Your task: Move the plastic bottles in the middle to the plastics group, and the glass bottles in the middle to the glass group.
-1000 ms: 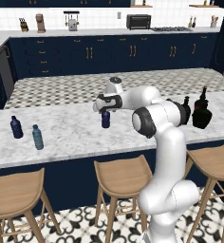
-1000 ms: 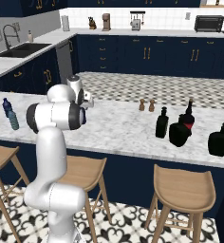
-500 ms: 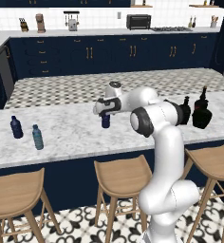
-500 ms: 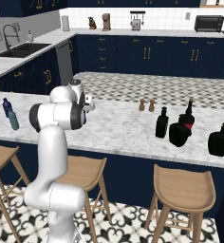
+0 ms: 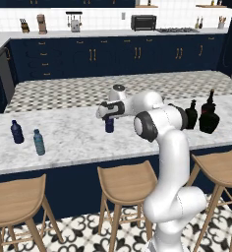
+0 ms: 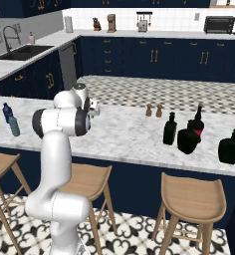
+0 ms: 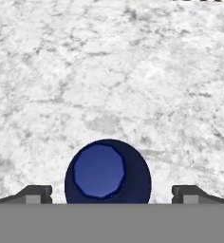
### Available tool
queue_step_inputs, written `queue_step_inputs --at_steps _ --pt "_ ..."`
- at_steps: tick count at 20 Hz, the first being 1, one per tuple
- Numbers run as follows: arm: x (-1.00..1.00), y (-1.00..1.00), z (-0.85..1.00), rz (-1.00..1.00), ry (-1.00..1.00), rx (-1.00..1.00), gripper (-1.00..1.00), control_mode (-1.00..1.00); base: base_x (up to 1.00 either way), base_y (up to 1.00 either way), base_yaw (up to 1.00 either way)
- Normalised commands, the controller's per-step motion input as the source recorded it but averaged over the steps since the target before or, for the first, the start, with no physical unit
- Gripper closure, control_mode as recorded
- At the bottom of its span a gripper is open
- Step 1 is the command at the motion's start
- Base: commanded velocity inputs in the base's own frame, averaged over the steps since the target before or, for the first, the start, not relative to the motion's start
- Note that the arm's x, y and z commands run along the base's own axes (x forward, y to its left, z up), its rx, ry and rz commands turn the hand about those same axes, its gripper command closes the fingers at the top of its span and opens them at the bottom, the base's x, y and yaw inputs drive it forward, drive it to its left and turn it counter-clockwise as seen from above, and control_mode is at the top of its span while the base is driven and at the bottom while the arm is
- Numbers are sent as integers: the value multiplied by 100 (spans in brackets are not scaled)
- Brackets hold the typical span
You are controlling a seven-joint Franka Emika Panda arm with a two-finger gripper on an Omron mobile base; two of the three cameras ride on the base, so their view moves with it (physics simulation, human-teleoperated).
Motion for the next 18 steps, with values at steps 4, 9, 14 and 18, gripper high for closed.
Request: queue_step_inputs --at_steps 4,9,14,18 --pt "0 0 0 0 0 0 100 -100 0 0 0" --pt "0 0 0 0 0 0 100 -100 0 0 0" --pt "-21 0 0 0 -1 1 100 -100 0 0 0" --pt "-48 35 26 15 -2 1 100 -100 0 0 0"
